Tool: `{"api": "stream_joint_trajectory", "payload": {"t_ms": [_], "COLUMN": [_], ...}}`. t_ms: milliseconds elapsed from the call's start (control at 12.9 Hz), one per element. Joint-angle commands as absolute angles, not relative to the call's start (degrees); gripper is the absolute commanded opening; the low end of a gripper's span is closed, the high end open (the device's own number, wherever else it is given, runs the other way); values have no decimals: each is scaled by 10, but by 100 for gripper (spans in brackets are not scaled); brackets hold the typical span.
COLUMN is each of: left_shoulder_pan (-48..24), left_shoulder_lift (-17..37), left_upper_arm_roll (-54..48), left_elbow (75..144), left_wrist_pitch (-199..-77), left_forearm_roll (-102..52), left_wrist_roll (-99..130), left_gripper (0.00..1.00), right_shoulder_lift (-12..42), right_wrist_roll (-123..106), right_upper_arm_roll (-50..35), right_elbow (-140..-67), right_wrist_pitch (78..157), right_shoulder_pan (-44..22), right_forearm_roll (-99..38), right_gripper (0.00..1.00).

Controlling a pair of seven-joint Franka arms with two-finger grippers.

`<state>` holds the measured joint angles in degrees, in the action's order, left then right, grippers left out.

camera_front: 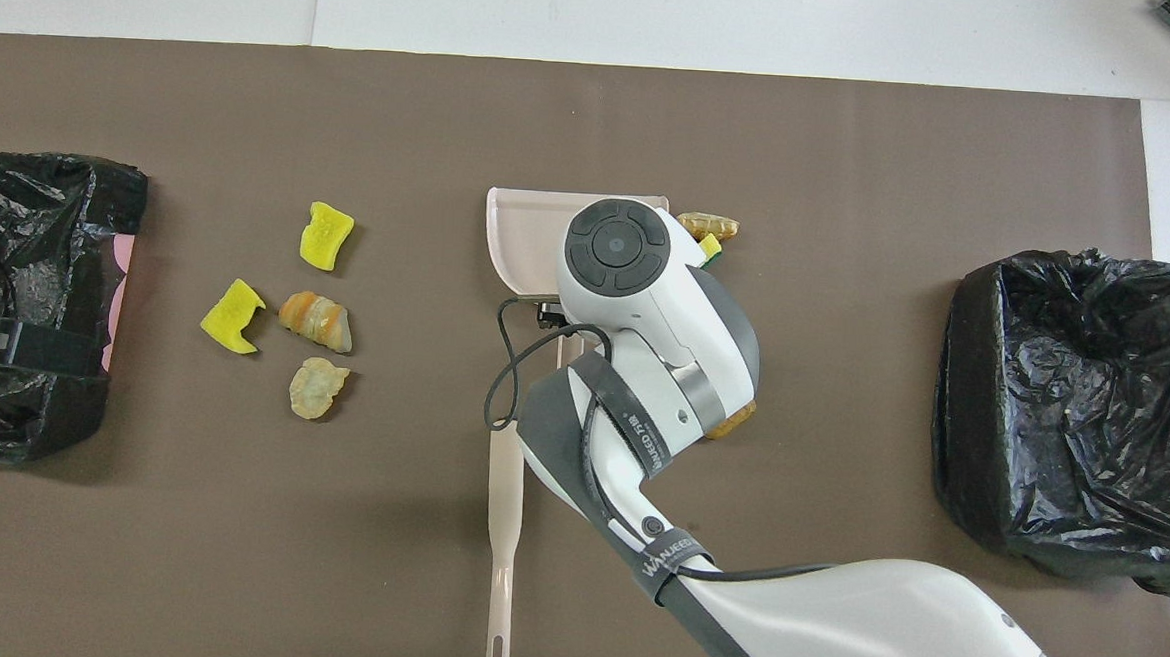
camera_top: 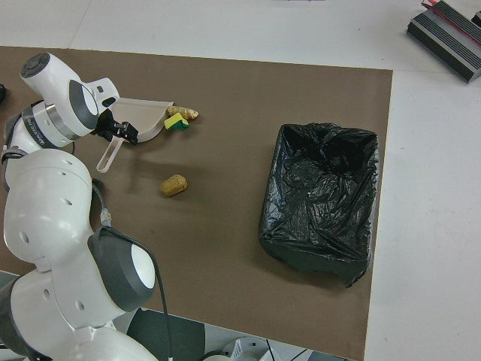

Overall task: Sweep and dump trash in bin
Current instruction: 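Reach the right gripper to the beige dustpan handle and grasp it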

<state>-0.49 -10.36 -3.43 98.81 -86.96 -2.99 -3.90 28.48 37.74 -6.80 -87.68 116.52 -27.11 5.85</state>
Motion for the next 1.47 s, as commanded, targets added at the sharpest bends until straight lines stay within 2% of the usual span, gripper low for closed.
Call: {"api": "stream_joint_trajectory", "payload": {"t_ms": [0, 310, 466, 543, 621, 698, 1009, 1397], "left_shoulder_pan": [-10, -11, -11, -10, -11, -11, -11, -34], "left_shoulder_lift": [-120, -120, -120, -120, -120, -120, -123, -154], "left_upper_arm_roll": [-31, -31, -31, -31, -31, -31, -32, -32], "left_elbow": [1005, 1005, 1005, 1005, 1005, 1005, 1009, 1062], "left_wrist_pitch": [-868, -867, -867, -867, -867, -867, -867, -871], "left_forearm_roll": [-36, -36, -36, -36, -36, -36, -36, -37], "left_wrist_roll": [-37, -37, -37, -37, -37, -37, -37, -37], "left_gripper": [100, 100, 100, 100, 100, 100, 100, 100], "right_shoulder_lift": [287, 282, 280, 280, 279, 279, 273, 208], "right_wrist_roll": [388, 388, 388, 387, 386, 385, 385, 375], "right_upper_arm_roll": [-69, -69, -69, -69, -69, -69, -69, -67], "right_elbow": [-877, -895, -910, -910, -910, -909, -902, -901], "right_wrist_pitch": [1182, 1182, 1182, 1180, 1176, 1169, 1151, 1118], "right_shoulder_pan": [-284, -295, -303, -304, -304, -305, -313, -274], "right_forearm_roll": [57, 55, 61, 63, 66, 67, 70, 58], "right_gripper": [88, 86, 72, 51, 16, 0, 0, 0]}}
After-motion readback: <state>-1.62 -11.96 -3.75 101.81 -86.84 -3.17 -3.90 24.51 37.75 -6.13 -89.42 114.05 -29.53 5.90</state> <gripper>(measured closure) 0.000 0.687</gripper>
